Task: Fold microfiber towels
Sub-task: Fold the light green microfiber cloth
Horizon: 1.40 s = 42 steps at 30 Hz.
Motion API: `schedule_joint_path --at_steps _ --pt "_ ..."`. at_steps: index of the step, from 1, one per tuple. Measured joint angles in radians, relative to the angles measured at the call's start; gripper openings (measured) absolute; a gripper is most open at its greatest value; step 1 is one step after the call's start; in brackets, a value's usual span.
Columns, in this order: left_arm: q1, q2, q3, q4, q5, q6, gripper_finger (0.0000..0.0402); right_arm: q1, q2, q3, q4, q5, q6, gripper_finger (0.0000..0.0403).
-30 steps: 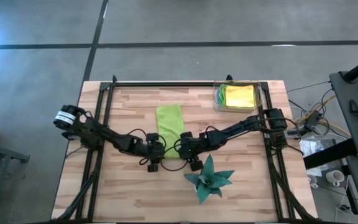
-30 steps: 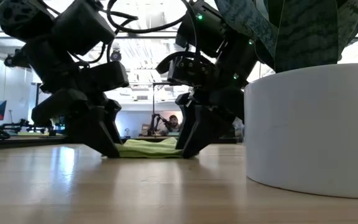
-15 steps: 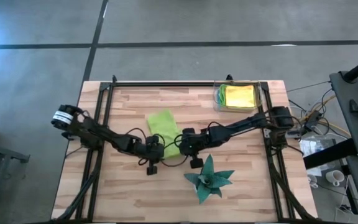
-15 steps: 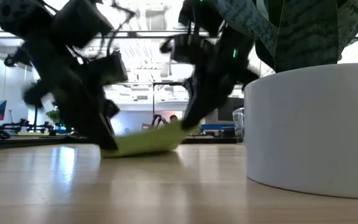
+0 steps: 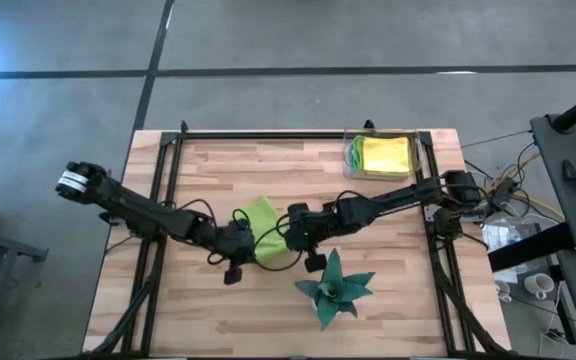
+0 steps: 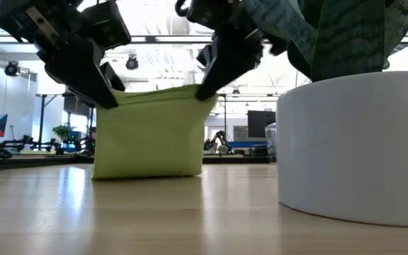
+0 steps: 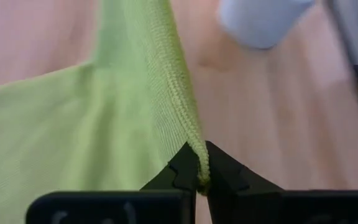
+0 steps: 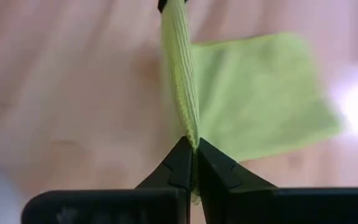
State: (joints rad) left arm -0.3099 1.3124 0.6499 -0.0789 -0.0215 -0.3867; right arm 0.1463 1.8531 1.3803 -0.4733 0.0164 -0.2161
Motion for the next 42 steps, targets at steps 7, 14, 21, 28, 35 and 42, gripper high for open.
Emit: schedule_joint_path --at_steps 7,14,21,28,35,42 --pt "0.006 -0.117 -0.006 -0.199 -0.191 -0.003 0.0002 -0.077 0.055 0.031 0.087 0.082 -0.120 0.0011" --pt "0.080 -0.136 -0.079 -0.226 -0.223 -0.026 0.0002 -0.160 0.211 0.119 0.156 0.091 -0.182 0.0011" --pt "0.149 -0.132 -0.137 -0.219 -0.299 -0.017 0.0002 -0.210 0.310 0.220 0.121 0.097 -0.211 0.0011" --pt "0.186 -0.140 -0.119 -0.219 -0.307 0.071 0.0002 -0.217 0.273 0.234 0.102 0.120 -0.268 0.0011" --pt "0.232 -0.142 -0.142 -0.219 -0.405 0.075 0.0002 -0.252 0.289 0.237 0.162 0.119 -0.306 0.0011" --pt "0.238 -0.160 -0.130 -0.237 -0.415 0.053 0.0002 -0.284 0.321 0.236 0.193 0.117 -0.376 0.0011"
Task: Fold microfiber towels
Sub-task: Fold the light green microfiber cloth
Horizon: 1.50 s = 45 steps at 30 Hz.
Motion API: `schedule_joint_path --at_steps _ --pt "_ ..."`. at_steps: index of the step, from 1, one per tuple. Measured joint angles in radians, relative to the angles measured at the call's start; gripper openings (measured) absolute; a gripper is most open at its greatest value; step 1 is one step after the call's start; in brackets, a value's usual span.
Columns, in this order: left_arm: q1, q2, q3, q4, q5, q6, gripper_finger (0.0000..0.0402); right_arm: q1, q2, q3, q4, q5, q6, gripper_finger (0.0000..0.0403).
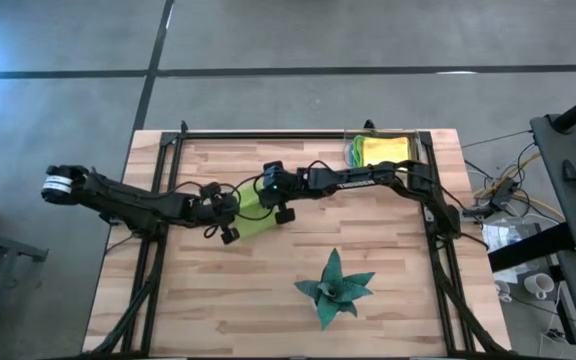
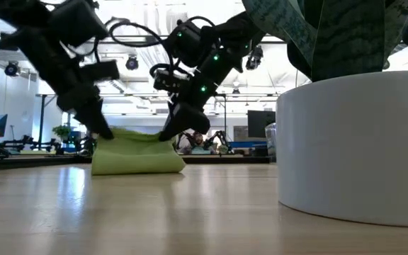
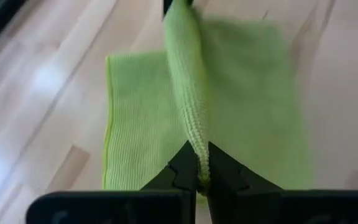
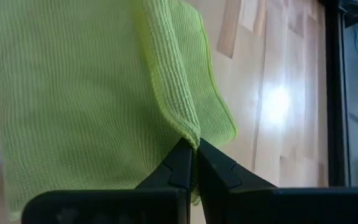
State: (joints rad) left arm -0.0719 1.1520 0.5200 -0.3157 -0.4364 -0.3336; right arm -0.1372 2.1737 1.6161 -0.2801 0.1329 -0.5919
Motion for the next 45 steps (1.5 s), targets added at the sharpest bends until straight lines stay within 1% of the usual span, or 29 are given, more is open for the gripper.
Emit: schedule_joint_path --at_steps 4,8,10,14,20,24,27,29,32,36,39,41,42,45 --pt "0.003 -0.045 0.025 -0.053 -0.003 0.030 0.0002 -0.002 -0.010 0.028 -0.003 0.000 -0.039 0.0011" --pt "0.023 -0.075 0.006 -0.077 -0.072 -0.001 0.0002 -0.014 -0.015 0.052 0.045 -0.009 -0.064 0.0011" --pt "0.033 -0.075 -0.018 -0.078 -0.082 -0.022 0.0002 -0.024 -0.012 0.040 0.095 -0.015 -0.063 0.0011" --pt "0.048 -0.057 -0.040 -0.076 -0.114 -0.028 0.0002 -0.048 -0.011 0.010 0.172 -0.064 -0.060 0.0011" --pt "0.052 -0.055 -0.011 -0.074 -0.120 0.027 0.0002 -0.054 -0.011 0.005 0.219 -0.069 -0.064 0.0011" --pt "0.064 -0.091 0.013 -0.106 -0.124 0.060 0.0002 -0.056 -0.011 0.005 0.275 -0.087 -0.070 0.0011" --pt "0.082 -0.131 0.014 -0.168 -0.126 0.057 0.0002 -0.065 -0.011 0.005 0.323 -0.088 -0.072 0.0011" --pt "0.094 -0.163 0.013 -0.212 -0.147 0.052 0.0002 -0.075 -0.010 0.005 0.351 -0.102 -0.072 0.0011" --pt "0.112 -0.204 0.009 -0.216 -0.177 0.052 0.0002 -0.086 0.029 0.035 0.386 -0.121 -0.061 0.0011" --pt "0.134 -0.247 -0.010 -0.220 -0.180 0.052 0.0002 -0.091 0.133 0.136 0.339 -0.131 -0.059 0.0011" --pt "0.157 -0.260 -0.035 -0.252 -0.186 0.026 0.0002 -0.091 0.218 0.242 0.321 -0.132 -0.056 0.0011" --pt "0.184 -0.258 -0.048 -0.279 -0.216 -0.003 0.0002 -0.091 0.276 0.331 0.307 -0.130 -0.054 0.0011" --pt "0.198 -0.255 -0.059 -0.283 -0.235 -0.008 0.0002 -0.092 0.301 0.380 0.282 -0.117 -0.045 0.0011" --pt "0.249 -0.238 -0.088 -0.231 -0.282 -0.008 0.0002 -0.092 0.375 0.522 0.172 -0.016 -0.003 0.0011"
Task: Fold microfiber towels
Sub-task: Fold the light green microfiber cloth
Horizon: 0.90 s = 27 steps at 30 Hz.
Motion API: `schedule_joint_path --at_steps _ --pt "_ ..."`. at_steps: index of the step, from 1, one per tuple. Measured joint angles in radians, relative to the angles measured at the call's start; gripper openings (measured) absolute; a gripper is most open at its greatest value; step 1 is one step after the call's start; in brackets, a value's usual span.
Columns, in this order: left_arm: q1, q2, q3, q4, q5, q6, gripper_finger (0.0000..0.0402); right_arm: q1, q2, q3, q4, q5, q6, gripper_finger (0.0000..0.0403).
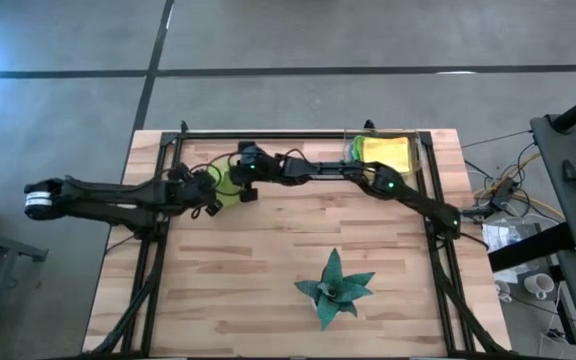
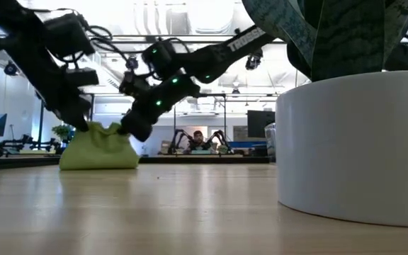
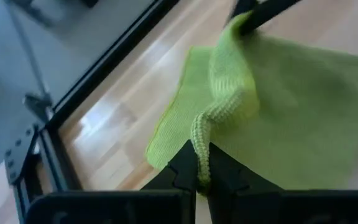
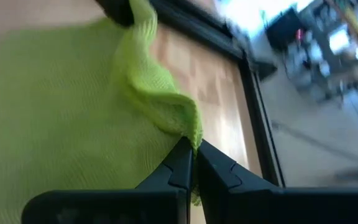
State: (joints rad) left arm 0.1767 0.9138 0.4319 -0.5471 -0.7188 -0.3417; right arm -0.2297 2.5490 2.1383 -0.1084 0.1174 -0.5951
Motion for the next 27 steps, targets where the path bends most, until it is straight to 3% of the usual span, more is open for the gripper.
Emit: schedule_joint_path --at_steps 6,10,19,27 --pt "0.126 0.049 -0.018 0.063 -0.027 -0.027 0.0002 -0.014 0.084 0.180 -0.176 0.048 0.116 0.0022" --pt "0.202 0.062 -0.018 0.059 -0.022 -0.088 0.0018 -0.027 0.086 0.204 -0.197 0.014 0.208 0.0064" --pt "0.310 0.070 0.006 0.058 -0.026 -0.125 0.0138 -0.035 0.081 0.216 -0.154 0.015 0.300 0.0209" --pt "0.313 0.011 0.026 0.211 -0.049 0.011 0.0224 0.004 0.055 0.214 -0.283 -0.052 0.293 0.0238"
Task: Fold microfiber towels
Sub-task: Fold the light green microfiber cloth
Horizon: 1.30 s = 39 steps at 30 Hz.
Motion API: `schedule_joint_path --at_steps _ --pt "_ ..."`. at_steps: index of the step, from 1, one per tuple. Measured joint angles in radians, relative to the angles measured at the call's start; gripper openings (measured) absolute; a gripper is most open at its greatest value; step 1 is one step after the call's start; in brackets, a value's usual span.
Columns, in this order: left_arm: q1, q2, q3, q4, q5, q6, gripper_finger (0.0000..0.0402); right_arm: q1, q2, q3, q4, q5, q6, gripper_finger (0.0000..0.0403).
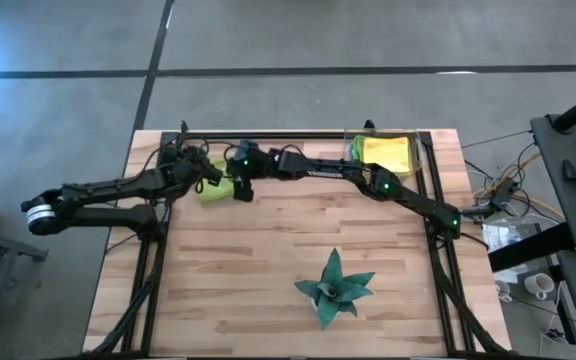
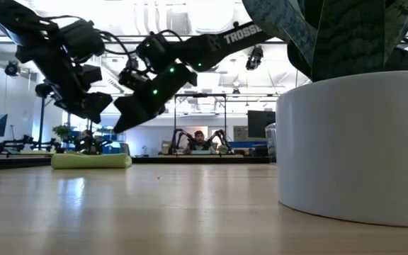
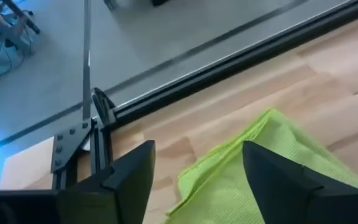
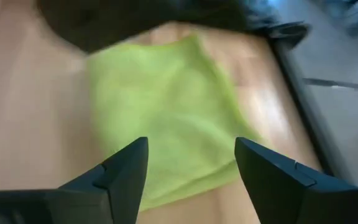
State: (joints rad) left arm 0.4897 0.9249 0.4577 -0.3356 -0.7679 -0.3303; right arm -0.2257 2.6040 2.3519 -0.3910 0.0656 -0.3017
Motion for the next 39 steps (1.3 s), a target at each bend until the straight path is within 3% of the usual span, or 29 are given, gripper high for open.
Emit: schedule_joint_path --at_steps 3,6,9,12,18,22,25,30,39 --pt "0.000 -0.029 0.000 -0.007 0.031 -0.011 0.0234 0.002 0.016 -0.004 -0.005 -0.008 0.066 0.0231" --pt "-0.011 -0.072 -0.008 -0.008 0.112 -0.083 0.0234 -0.029 0.020 -0.005 -0.006 -0.024 0.273 0.0224" --pt "-0.033 -0.119 -0.037 0.007 0.177 -0.138 0.0235 -0.065 0.026 -0.005 -0.019 -0.139 0.506 0.0222" --pt "-0.051 -0.153 -0.067 0.010 0.192 -0.153 0.0235 -0.070 0.046 -0.005 -0.014 -0.246 0.610 0.0222" --pt "-0.066 -0.213 -0.094 0.011 0.233 -0.155 0.0235 0.013 0.061 -0.008 0.069 -0.252 0.533 0.0222" --pt "-0.071 -0.259 -0.100 0.011 0.363 -0.158 0.0235 0.052 0.062 -0.006 0.026 -0.103 0.444 0.0222" --pt "-0.092 -0.294 -0.105 0.008 0.420 -0.162 0.0235 0.051 0.063 -0.007 -0.076 -0.080 0.428 0.0222" --pt "-0.132 -0.330 -0.112 -0.012 0.421 -0.159 0.0235 0.041 0.061 -0.004 -0.263 -0.099 0.383 0.0221" --pt "-0.198 -0.342 -0.125 -0.021 0.427 -0.138 0.0235 0.075 -0.002 -0.004 -0.852 -0.139 0.280 0.0221"
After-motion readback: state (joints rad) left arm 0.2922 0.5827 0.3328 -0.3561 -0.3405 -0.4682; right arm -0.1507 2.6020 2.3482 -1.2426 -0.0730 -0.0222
